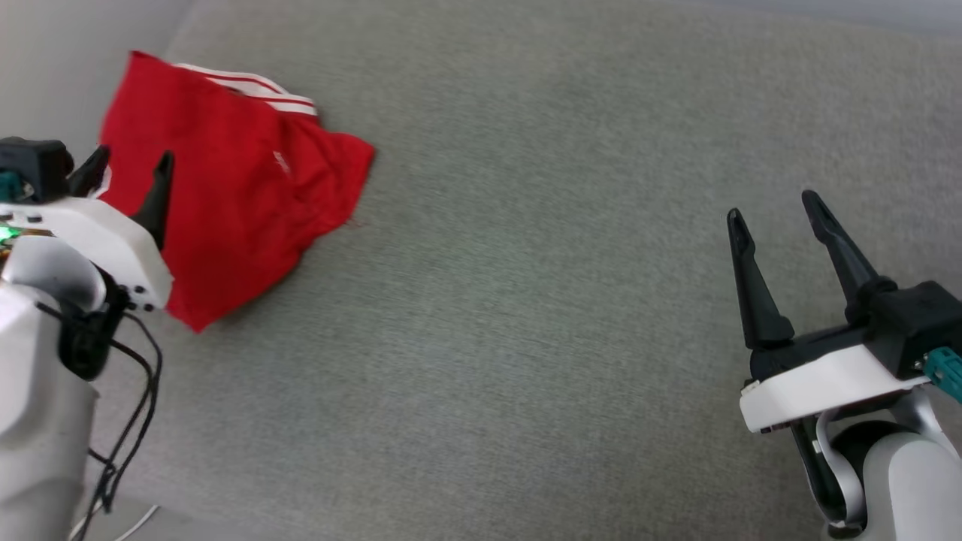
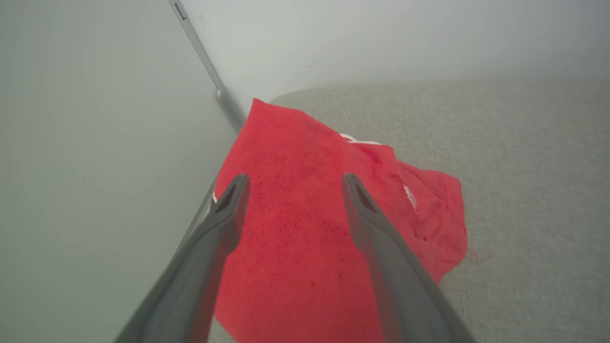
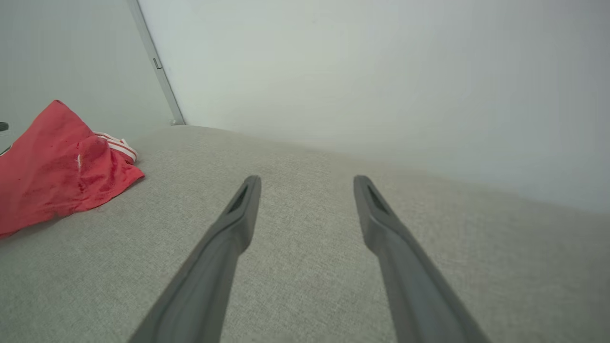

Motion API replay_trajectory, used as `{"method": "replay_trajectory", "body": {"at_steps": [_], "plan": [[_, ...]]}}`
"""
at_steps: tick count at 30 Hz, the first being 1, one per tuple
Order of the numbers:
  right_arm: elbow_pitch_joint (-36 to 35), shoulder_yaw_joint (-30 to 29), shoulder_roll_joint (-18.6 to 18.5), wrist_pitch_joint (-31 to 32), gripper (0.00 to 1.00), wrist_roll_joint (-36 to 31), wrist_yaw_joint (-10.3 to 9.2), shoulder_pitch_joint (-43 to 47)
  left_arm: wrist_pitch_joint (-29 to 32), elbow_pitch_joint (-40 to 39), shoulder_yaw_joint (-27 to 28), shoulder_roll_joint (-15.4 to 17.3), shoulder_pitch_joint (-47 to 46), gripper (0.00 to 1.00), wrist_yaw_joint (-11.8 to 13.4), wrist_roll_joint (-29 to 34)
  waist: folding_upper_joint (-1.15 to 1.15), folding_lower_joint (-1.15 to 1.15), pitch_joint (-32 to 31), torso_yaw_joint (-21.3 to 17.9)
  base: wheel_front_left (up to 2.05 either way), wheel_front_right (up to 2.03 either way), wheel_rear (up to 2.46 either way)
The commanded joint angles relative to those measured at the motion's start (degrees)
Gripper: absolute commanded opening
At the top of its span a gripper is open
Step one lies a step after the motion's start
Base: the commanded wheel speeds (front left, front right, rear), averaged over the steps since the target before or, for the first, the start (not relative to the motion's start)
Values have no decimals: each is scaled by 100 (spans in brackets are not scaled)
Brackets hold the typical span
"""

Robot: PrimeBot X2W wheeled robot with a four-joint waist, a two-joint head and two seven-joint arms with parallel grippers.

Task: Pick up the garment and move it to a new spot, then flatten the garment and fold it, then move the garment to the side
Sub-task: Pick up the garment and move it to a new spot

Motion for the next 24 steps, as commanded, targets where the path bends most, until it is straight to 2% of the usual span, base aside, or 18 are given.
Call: {"method": "replay_trajectory", "body": {"at_steps": [1, 9, 11, 13, 16, 17, 18, 21, 24], "plan": [[41, 37, -3, -77, 100, 51, -2, -165, 380, 365, -207, 258, -215, 100, 3, -317, 0, -1, 520, -489, 0, 0, 0], [278, 174, -4, -309, 100, 233, -2, -435, 1734, 1371, -947, 1011, -552, 100, 2, -1424, 0, -1, 857, -856, 0, 0, 0], [316, 193, -2, -335, 100, 233, -2, -461, 1916, 1471, -1036, 1060, -553, 100, 2, -1530, 0, -1, 879, -891, 0, 0, 0], [417, 197, -3, -399, 100, 267, -2, -511, 2524, 1779, -1281, 1129, -548, 100, 1, -1828, 0, -1, 894, -966, 0, 0, 0], [511, 183, -3, -448, 100, 294, -2, -547, 3062, 2032, -1417, 1001, -491, 100, 1, -2191, 0, -1, 857, -1011, 0, 0, 0], [524, 173, -2, -472, 100, 269, -2, -547, 3116, 2065, -1447, 983, -493, 60, 0, -2252, 0, -1, 828, -1023, 0, 0, 0], [525, 168, -2, -506, 100, 140, -2, -552, 3042, 2048, -1477, 992, -510, 0, -2, -2268, 0, -1, 793, -1031, 0, 0, 0], [551, 154, -3, -555, 100, 102, -2, -525, 2885, 2070, -1497, 978, -524, 0, -7, -2341, 0, -1, 690, -1036, 0, 0, 0], [589, 140, -2, -606, 100, 137, -2, -449, 2349, 2132, -1479, 1063, -627, 0, -7, -2206, 0, -1, 484, -1027, 0, 0, 0]]}}
